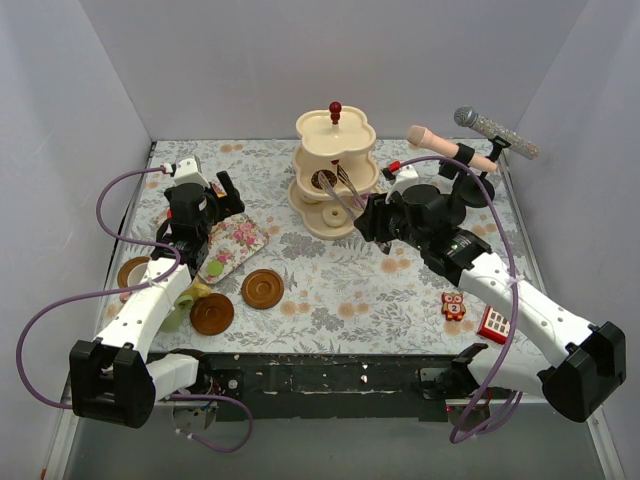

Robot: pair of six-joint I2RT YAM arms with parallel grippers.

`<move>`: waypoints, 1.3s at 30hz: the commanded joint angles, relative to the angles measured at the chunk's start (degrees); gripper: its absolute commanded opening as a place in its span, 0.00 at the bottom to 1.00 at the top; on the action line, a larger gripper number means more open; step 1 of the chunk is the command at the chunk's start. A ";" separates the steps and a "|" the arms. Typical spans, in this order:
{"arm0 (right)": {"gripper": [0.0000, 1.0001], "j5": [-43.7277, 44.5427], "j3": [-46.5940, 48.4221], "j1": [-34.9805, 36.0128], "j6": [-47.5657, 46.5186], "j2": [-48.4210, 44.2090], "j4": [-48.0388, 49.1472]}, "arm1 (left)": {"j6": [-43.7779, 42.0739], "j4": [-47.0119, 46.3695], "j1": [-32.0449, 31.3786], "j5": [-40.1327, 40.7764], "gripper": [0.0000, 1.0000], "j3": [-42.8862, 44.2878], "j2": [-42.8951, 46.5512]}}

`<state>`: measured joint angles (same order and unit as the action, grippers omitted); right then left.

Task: Serve the afternoon tea
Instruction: Place the desert on the desert table, then pick up the desert from the tray.

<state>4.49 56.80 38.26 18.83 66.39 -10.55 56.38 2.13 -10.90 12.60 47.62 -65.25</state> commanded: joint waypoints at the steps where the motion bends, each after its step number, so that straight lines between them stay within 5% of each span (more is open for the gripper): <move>1: 0.51 -1.24 1.48 0.41 -1.86 -2.32 1.23 | 0.13 -0.28 -0.09 0.23 0.98 0.90 0.74; 7: 0.50 -3.87 2.18 2.95 -2.13 -0.74 1.31 | 1.18 0.33 -0.18 3.31 0.98 1.08 1.09; 16: 0.49 0.44 7.71 17.02 -3.54 10.32 4.74 | 1.98 0.77 0.08 7.60 0.98 1.16 2.32; 39: 0.53 -16.88 24.67 16.76 2.71 43.29 19.78 | 0.84 0.07 0.53 6.83 0.98 0.73 2.76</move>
<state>-9.50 75.57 55.24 21.06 107.81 4.51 57.87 2.70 -10.59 20.08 47.62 -63.42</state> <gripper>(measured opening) 0.524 0.981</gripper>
